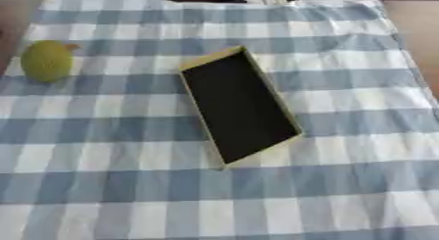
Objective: Pick up objects on the table and place them in the box.
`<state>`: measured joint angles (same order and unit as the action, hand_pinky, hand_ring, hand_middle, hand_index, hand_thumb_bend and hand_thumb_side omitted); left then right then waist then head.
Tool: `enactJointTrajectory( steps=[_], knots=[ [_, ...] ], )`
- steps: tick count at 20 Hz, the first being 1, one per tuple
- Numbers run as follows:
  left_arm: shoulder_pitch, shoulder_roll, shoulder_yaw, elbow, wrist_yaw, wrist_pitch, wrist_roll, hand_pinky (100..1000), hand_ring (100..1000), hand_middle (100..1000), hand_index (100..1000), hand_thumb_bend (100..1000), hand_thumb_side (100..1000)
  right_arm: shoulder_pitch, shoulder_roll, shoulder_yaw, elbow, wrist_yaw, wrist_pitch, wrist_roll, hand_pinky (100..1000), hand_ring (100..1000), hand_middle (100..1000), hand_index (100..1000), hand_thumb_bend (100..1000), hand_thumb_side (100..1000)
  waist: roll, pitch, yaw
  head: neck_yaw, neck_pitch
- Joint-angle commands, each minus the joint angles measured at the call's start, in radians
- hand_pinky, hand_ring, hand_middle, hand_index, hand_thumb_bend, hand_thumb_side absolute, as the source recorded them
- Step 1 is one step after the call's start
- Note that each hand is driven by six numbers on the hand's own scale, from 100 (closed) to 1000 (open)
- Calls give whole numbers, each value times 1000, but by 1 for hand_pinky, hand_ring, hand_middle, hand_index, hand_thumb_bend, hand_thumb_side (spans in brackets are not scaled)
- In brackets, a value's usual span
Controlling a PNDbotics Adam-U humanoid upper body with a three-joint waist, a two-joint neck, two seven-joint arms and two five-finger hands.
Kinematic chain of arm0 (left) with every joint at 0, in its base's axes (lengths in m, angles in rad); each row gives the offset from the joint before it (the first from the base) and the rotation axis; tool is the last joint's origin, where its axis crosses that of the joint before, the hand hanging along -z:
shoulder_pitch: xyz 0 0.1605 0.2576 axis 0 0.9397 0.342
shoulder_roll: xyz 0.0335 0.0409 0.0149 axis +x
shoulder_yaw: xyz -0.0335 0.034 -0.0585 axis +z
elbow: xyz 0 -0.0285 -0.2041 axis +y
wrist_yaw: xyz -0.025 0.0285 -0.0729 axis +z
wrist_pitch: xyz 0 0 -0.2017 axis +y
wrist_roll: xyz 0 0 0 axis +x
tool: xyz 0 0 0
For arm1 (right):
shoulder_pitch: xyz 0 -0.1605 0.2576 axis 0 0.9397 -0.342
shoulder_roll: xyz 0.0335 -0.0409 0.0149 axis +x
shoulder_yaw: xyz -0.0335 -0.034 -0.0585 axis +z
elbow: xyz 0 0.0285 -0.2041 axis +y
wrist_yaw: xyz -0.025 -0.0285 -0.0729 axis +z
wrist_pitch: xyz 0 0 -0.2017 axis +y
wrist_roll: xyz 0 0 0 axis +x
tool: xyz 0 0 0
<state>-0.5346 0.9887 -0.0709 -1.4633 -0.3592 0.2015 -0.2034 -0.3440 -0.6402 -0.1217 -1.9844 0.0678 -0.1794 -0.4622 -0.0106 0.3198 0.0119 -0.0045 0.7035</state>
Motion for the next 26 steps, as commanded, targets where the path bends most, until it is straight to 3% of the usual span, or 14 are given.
enactJointTrajectory(
  steps=[1, 7, 15, 26],
  knots=[
    [-44, 10, -20, 54, -11, -6, -51, 856, 850, 859, 922, 584, 359, -13, -31, -3, -16, 2, 0, 4, 797, 679, 673, 701, 100, 595, 3, -22, -2, 6, 10],
    [-125, -35, -72, 160, -75, -26, -130, 864, 854, 860, 922, 618, 317, -12, -29, 0, -16, 0, 1, 8, 797, 679, 672, 701, 100, 597, 4, -23, -2, 16, 18],
    [-196, -114, -97, 280, -121, -17, -158, 829, 829, 830, 908, 592, 309, -11, -22, 1, -16, -2, 5, 10, 797, 678, 670, 700, 100, 600, 4, -20, -4, 22, 20],
    [-263, -198, -90, 420, -201, 27, -97, 790, 794, 790, 899, 567, 300, -10, -13, 4, -16, -5, 12, 13, 797, 676, 667, 697, 100, 604, 3, -16, -9, 34, 20]
  ],
)
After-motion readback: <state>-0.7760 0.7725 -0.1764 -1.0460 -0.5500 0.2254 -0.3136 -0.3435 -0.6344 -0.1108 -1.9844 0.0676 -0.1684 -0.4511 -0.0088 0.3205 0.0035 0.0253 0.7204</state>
